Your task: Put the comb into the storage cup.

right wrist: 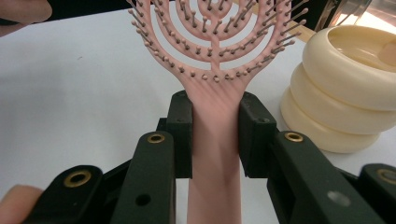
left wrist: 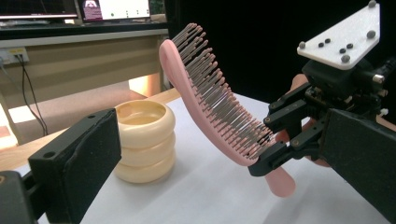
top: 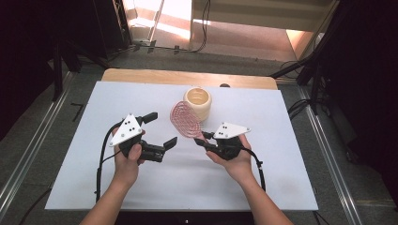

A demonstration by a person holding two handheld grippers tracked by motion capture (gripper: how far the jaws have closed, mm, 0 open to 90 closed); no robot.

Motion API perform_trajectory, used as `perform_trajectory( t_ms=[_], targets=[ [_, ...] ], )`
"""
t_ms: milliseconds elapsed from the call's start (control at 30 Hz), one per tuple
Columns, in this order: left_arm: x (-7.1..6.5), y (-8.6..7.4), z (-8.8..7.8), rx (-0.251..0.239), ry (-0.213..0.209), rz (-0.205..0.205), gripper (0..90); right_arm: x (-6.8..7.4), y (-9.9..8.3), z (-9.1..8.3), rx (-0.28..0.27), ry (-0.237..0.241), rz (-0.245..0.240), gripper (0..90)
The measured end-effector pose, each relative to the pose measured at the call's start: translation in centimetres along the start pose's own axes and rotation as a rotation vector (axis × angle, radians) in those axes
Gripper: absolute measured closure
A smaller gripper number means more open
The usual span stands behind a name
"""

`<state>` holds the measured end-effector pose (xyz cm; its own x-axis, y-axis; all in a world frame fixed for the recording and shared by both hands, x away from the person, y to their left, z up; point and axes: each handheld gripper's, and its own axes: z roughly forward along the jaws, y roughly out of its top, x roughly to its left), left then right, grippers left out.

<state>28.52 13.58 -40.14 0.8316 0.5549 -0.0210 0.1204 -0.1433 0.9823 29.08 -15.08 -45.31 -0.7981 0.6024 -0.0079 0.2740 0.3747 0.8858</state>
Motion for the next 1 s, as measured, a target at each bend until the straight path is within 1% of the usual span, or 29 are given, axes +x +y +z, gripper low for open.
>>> perform_trajectory(
  t_ms=[33,167,233,267,300,333,433,500,567,600,667,700,733,767,800,867,900,933,967,1000],
  targets=[
    [0.0,0.0,0.0,0.0,0.0,0.0,0.0,0.0,0.0,0.0,0.0,0.0,0.0,67.7],
    [-0.2,0.3,0.6,0.003,-0.007,-0.022,0.0,0.2,-0.3,0.0,-0.01,-0.006,-0.005,67.7],
    [-0.4,0.4,1.0,0.012,-0.011,-0.033,0.0,0.3,-0.4,0.0,-0.015,-0.011,-0.001,67.7],
    [-0.4,0.4,1.2,0.02,-0.01,-0.039,0.2,0.4,-0.4,0.0,-0.019,-0.016,-0.006,67.7],
    [-0.5,0.5,1.5,0.033,-0.008,-0.051,0.3,0.5,-0.5,-0.1,-0.029,-0.015,-0.007,67.7],
    [-0.5,0.5,1.7,0.037,-0.008,-0.068,0.4,0.5,-0.5,-0.1,-0.029,-0.015,-0.007,67.7],
    [-0.6,0.7,2.2,0.048,-0.018,-0.1,1.0,0.8,-0.7,0.0,-0.034,-0.02,-0.02,67.7],
    [-0.7,0.8,2.6,0.053,-0.01,-0.115,4.1,0.9,-0.7,0.0,-0.037,-0.024,-0.016,67.6],
    [-0.9,0.8,2.9,0.058,-0.016,-0.122,4.2,0.9,-0.7,0.1,-0.036,-0.021,-0.019,67.6],
    [-0.9,0.9,3.0,0.063,-0.025,-0.128,4.2,0.9,-0.7,0.1,-0.036,-0.021,-0.019,67.6],
    [-1.0,1.0,3.3,0.064,-0.017,-0.144,6.9,1.0,-0.8,0.2,-0.037,-0.018,-0.021,67.6],
    [-1.0,1.0,3.3,0.064,-0.017,-0.144,7.9,1.0,-0.8,0.2,-0.037,-0.018,-0.021,67.6],
    [-1.1,1.0,3.4,0.069,-0.007,-0.155,7.9,1.0,-0.8,0.2,-0.038,-0.018,-0.021,67.6],
    [-1.1,1.1,3.5,0.075,0.005,-0.161,9.5,1.0,-0.8,0.3,-0.038,-0.012,-0.024,67.6],
    [-1.1,1.1,3.6,0.08,0.015,-0.169,14.6,1.2,-0.9,0.3,-0.04,-0.016,-0.027,67.6],
    [-1.1,1.1,3.8,0.093,0.028,-0.179,15.3,1.2,-0.9,0.4,-0.041,-0.013,-0.028,67.6],
    [-1.2,1.1,3.9,0.104,0.036,-0.187,18.9,1.3,-0.8,0.4,-0.044,-0.015,-0.034,67.6],
    [-1.2,1.1,4.0,0.107,0.039,-0.195,18.9,1.3,-0.8,0.4,-0.044,-0.015,-0.034,67.6],
    [-1.2,1.1,4.1,0.11,0.039,-0.194,22.9,1.3,-0.8,0.4,-0.044,-0.012,-0.032,67.6],
    [-1.3,1.1,4.2,0.114,0.054,-0.197,22.9,1.3,-0.8,0.4,-0.044,-0.012,-0.032,67.6]
  ],
)
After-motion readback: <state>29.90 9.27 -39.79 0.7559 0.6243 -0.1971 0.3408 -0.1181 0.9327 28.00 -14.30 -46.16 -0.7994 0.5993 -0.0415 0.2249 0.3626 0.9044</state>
